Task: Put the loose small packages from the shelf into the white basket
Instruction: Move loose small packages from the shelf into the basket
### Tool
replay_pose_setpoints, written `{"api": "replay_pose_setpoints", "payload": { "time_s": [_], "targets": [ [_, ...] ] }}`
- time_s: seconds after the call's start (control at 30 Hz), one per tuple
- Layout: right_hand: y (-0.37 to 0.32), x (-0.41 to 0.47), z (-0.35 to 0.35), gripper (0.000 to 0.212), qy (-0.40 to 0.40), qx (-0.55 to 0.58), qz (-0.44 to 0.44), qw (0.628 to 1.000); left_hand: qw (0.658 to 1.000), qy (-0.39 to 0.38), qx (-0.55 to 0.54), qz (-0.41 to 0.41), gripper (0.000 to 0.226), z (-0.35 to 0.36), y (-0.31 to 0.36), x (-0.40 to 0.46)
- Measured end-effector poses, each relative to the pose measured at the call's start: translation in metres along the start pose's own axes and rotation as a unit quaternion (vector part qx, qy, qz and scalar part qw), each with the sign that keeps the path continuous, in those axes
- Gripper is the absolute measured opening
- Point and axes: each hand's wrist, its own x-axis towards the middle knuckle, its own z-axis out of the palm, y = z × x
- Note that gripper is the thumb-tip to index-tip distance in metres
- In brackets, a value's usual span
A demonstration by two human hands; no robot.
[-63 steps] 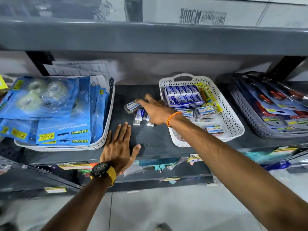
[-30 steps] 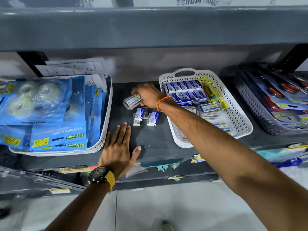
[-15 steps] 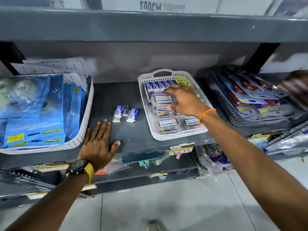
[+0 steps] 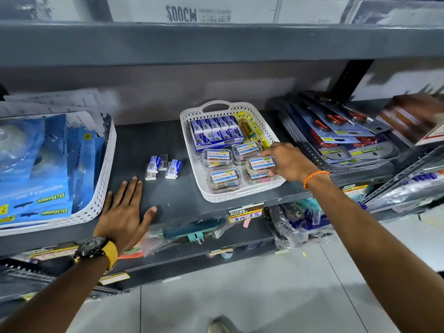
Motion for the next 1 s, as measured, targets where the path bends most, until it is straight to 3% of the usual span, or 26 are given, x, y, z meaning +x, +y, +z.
{"api": "replay_pose_setpoints", "payload": {
  "time_s": [0.53,0.77,1.0],
  "targets": [
    [-0.003,-0.010,0.002,0.078,-0.016,0.041,0.001,0.999,1.000,-0.004,0.007,0.001,0.087,0.002,-0.002,0.001],
    [-0.027,-0.011,-0.016,0.068,0.024,0.005,-0.049,0.998,1.000,-0.005,0.001,0.002,0.088,0.001,-0.002,0.002],
    [-0.095,0.000,-0.012,0.067,0.040,0.046,-0.128,0.990,1.000,-0.002,-0.008,-0.008,0.088,0.000,0.001,0.001]
  ]
}}
